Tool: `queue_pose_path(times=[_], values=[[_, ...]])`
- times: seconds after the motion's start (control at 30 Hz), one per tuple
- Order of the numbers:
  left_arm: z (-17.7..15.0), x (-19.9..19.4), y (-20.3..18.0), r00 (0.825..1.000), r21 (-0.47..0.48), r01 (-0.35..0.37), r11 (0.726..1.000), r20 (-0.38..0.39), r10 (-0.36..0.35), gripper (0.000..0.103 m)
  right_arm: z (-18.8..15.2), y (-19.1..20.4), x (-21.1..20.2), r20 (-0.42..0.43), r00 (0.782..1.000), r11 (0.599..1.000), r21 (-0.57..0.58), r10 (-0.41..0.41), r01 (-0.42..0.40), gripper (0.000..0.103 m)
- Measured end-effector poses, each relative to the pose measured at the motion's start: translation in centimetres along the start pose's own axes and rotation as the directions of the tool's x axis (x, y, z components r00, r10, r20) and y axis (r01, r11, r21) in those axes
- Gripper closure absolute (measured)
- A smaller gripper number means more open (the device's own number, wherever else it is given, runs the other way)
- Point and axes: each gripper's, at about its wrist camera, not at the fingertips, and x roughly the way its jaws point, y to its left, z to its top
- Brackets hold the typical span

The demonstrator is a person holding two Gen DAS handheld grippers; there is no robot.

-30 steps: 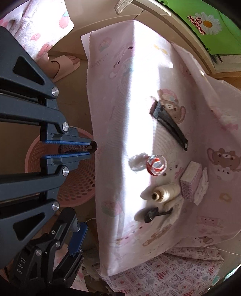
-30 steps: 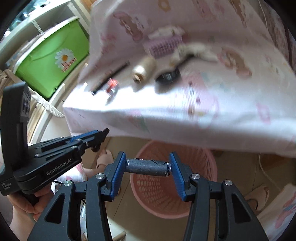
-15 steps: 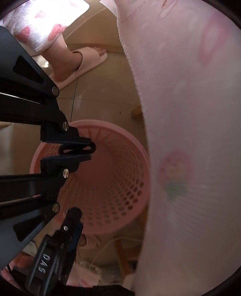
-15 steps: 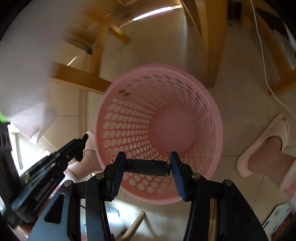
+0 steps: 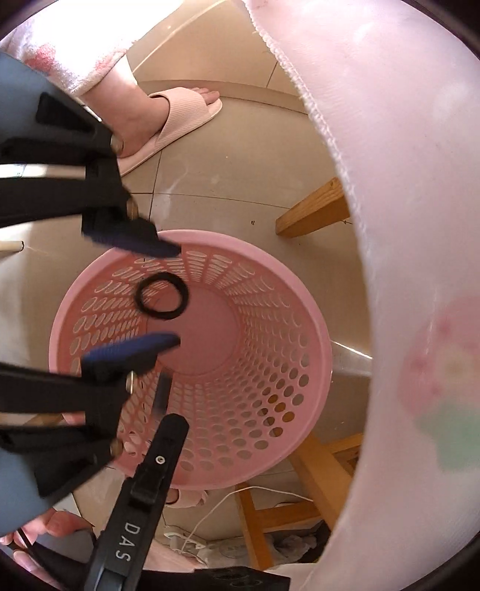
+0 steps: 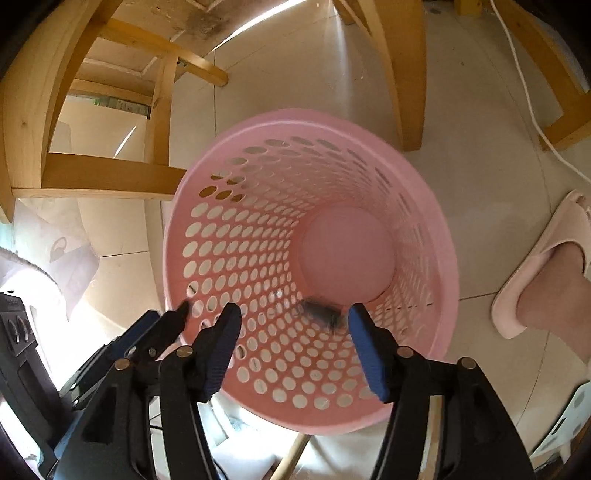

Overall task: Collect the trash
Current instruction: 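Raise both open tools from the basket back toward the seat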

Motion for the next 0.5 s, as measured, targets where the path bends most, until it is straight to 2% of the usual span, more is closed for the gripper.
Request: queue_pose_path(times=[0.1,0.27,0.37,0.43,0.5], values=[[-0.1,0.3,-0.1,1.000,0.004,-0.003,1.000,-0.024,0.003,0.057,-0.1,0.0,-0.4,0.019,0.999,1.000,-0.013,-0.027,0.028,0.040],[-0.6,-0.4,0.6,0.999,-0.025,-0.024,0.999,-0.031,0.023,0.057,-0.5,-0.2,-1.4,0.033,0.999,1.000,0.002,-0.028,0.028,0.040],[-0.9,-2.1,1.1,1.000,-0.042,-0.015,0.999,0.008,0.015,0.057,-1.3,0.7,-4.2,0.158,0.983,0.995,-0.026,-0.089,0.094,0.040],[-1.0,-3.9,1.2,0.998,-0.051,-0.029,0.998,0.058,0.032,0.056,-1.5,1.5,-5.7,0.202,0.977,0.994,-0.060,-0.075,0.089,0.040],[-1.2,-6.3,1.1,0.991,-0.047,-0.056,0.997,0.123,0.062,0.048,-1.8,2.7,-7.4,0.240,0.969,0.989,-0.114,-0.065,0.095,0.040]])
